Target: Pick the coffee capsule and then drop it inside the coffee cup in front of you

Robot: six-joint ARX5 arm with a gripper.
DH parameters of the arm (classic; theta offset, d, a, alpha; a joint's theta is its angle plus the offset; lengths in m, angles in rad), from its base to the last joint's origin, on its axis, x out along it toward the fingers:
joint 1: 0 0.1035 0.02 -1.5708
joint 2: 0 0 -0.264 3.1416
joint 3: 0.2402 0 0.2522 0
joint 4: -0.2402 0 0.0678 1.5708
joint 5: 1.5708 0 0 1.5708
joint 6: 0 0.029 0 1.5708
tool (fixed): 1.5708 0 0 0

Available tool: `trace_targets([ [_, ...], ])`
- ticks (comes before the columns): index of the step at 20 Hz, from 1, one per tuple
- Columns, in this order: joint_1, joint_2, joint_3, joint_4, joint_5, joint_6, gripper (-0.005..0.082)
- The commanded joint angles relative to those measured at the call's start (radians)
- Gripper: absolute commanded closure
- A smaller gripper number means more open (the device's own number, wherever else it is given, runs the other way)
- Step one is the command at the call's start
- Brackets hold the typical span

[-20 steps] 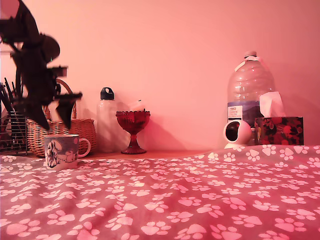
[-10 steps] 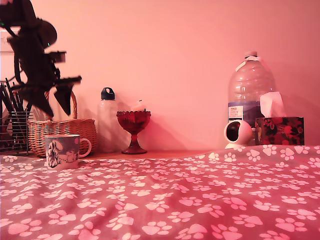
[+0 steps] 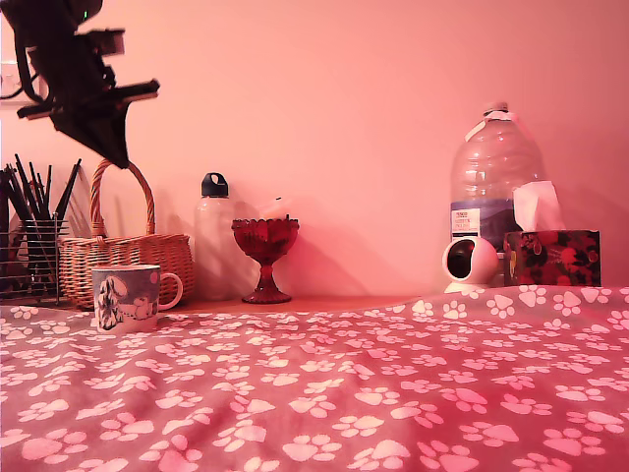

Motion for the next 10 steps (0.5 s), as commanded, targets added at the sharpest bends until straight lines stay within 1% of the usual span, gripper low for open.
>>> trace_targets([
  [1,-0.008,-0.061,-0.083,0.026,0.004,0.001,0.0768],
  [4,-0.011,-0.166,-0.225,0.105,0.005,-0.002,0.0768],
  [7,-0.011,-0.299,-0.408,0.194,0.005,-0.009,0.0768],
  [10,-0.01,-0.424,-0.586,0.286,0.005,-0.029,0.0768],
])
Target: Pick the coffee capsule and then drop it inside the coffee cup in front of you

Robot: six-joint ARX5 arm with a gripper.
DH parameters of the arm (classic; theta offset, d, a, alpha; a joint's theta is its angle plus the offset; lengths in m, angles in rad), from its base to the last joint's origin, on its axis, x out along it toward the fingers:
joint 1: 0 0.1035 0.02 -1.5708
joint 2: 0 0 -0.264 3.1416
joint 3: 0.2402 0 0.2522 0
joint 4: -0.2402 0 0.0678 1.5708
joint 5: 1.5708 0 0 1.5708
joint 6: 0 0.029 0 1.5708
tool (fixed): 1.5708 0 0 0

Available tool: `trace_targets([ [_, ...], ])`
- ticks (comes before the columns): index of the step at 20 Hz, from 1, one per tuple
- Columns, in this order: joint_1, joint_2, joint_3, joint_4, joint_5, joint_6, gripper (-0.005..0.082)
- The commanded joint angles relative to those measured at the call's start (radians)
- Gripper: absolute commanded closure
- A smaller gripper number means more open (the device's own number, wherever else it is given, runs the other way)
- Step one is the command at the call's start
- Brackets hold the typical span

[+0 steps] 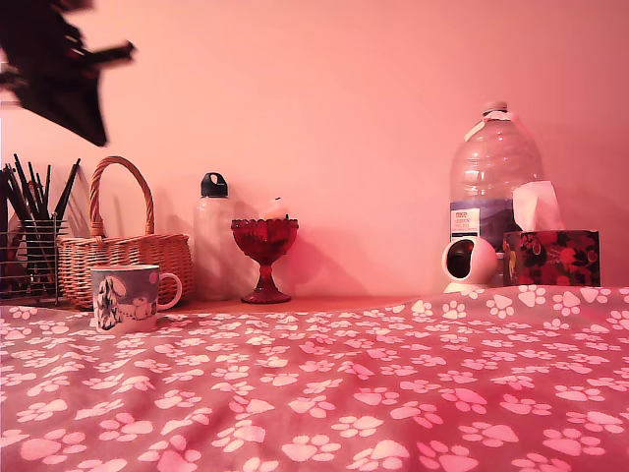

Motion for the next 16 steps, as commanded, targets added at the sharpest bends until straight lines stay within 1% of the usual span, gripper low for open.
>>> trace_targets([
  [1,0.006,-0.053,-0.106,0.04,0.004,-0.008,0.0768],
  [4,0.019,-0.147,-0.227,0.094,0.01,-0.034,0.0768],
  [8,0.027,-0.246,-0.341,0.161,0.009,-0.053,0.0768],
  [13,0.035,-0.39,-0.519,0.296,0.011,-0.053,0.0768],
  [15,0.05,-0.443,-0.583,0.323,0.016,-0.053,0.0768],
  [16,0.056,-0.468,-0.609,0.332,0.029,-0.053,0.0768],
])
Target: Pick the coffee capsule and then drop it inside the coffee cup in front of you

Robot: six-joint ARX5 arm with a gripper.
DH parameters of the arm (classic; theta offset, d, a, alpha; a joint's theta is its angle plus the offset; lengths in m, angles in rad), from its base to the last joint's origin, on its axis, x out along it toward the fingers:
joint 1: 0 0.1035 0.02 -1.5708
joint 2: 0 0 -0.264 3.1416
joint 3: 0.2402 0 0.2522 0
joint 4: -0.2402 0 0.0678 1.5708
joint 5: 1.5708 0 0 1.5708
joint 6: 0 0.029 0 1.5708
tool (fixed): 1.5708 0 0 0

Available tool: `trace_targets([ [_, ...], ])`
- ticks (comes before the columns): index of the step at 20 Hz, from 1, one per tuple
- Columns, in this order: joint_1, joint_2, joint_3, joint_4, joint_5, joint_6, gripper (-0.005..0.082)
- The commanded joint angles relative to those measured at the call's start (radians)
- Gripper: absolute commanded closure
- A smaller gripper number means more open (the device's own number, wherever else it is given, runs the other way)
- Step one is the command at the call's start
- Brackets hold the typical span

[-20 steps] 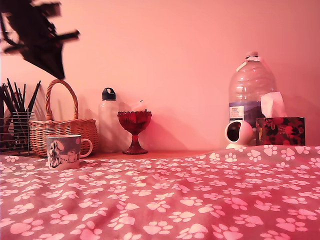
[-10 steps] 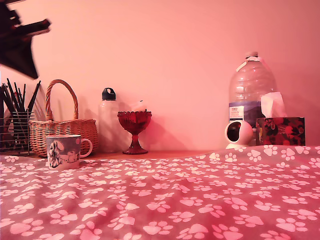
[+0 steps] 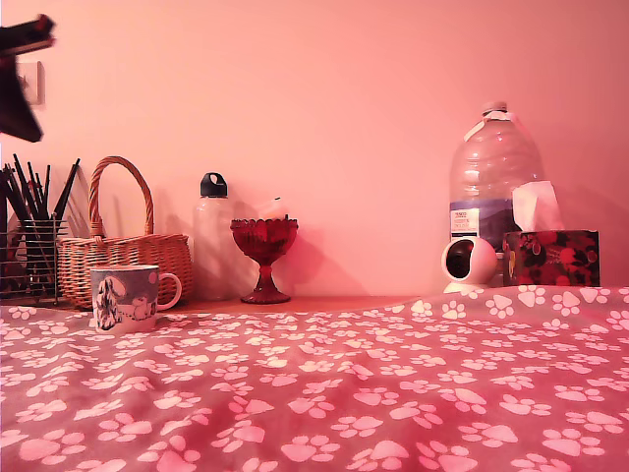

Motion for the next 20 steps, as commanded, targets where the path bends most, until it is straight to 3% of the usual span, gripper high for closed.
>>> trace_targets([
  [1,0.013,-0.035,-0.057,0.021,0.017,-0.003,0.0768],
  [5,0.035,-0.141,-0.149,0.047,0.018,-0.012,0.0768],
  [11,0.035,-0.299,-0.274,0.147,0.014,-0.084,0.0768],
  [20,0.035,-0.528,-0.52,0.273,0.002,-0.08,0.077],
])
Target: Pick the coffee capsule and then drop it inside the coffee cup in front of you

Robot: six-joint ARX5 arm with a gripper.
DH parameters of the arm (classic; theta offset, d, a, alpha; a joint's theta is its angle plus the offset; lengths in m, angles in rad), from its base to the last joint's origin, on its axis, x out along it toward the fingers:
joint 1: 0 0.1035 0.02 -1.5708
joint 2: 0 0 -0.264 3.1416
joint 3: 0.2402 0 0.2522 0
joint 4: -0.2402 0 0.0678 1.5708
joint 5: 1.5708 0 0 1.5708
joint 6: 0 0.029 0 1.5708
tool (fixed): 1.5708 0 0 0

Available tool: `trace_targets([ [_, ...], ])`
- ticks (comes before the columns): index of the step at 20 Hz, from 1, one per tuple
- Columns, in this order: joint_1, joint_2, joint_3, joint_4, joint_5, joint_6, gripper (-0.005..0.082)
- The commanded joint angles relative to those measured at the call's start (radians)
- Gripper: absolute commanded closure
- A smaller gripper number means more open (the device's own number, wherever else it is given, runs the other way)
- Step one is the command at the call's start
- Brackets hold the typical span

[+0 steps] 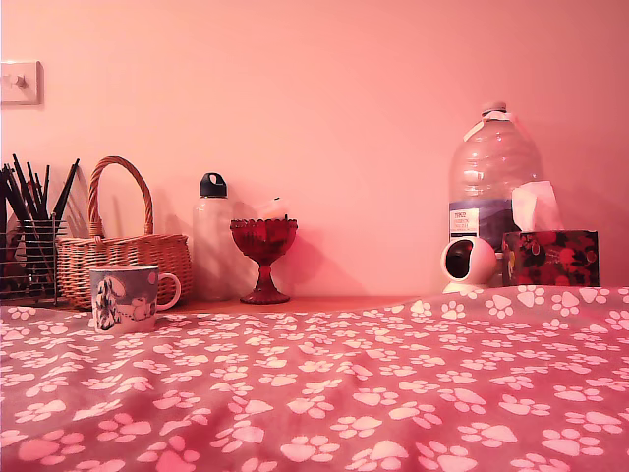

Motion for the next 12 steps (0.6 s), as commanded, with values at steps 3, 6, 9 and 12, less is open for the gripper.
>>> trace_targets([
  [3,0.002,-0.109,-0.095,0.013,0.001,0.001,0.077],
  [6,0.002,-0.198,-0.14,-0.014,0.001,0.001,0.077],
  [9,0.002,-0.274,-0.158,-0.072,0.001,0.001,0.077],
  [12,0.002,-0.344,-0.158,-0.136,0.001,0.001,0.077],
])
